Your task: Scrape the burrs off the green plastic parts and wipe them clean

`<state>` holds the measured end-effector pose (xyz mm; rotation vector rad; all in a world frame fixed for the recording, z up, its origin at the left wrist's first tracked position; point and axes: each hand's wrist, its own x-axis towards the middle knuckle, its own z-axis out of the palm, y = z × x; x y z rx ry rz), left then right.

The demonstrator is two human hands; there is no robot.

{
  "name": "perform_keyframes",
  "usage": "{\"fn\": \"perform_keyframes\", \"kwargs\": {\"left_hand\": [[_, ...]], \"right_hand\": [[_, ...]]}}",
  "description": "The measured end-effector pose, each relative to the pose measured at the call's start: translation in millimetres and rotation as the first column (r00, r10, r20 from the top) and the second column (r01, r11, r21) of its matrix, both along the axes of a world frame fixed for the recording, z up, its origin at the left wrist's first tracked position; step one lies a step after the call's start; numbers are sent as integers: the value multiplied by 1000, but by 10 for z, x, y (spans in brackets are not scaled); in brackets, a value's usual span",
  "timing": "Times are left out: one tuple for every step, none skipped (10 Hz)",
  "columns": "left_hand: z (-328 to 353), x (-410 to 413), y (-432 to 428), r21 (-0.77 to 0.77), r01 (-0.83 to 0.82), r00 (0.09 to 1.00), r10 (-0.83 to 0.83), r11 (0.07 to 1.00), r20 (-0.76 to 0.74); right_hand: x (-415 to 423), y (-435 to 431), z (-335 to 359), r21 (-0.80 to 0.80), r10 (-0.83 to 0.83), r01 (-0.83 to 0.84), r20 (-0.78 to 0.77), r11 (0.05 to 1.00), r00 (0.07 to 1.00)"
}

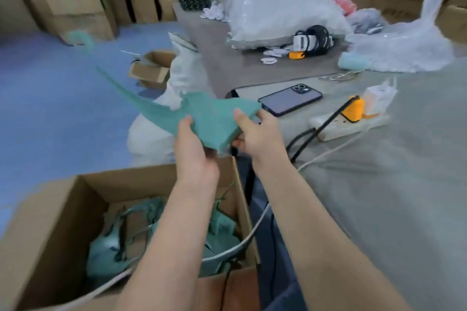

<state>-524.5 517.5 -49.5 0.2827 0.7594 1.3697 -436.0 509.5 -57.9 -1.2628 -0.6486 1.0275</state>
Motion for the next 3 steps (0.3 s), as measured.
{"fn": "perform_keyframes", "kwargs": {"left_hand": [[-434,-236,147,-227,59,998,-66,972,-23],[-792,-313,147,-482,215,969,-249,849,-5],[-908,-235,80,-542,195,963,-265,817,-54]], "right_hand": [[-252,204,-480,-273,148,-99,165,957,975],[-291,135,-787,-397,249,-55,455,916,855],[-253,60,-827,-400,276,-92,434,912,857]]}}
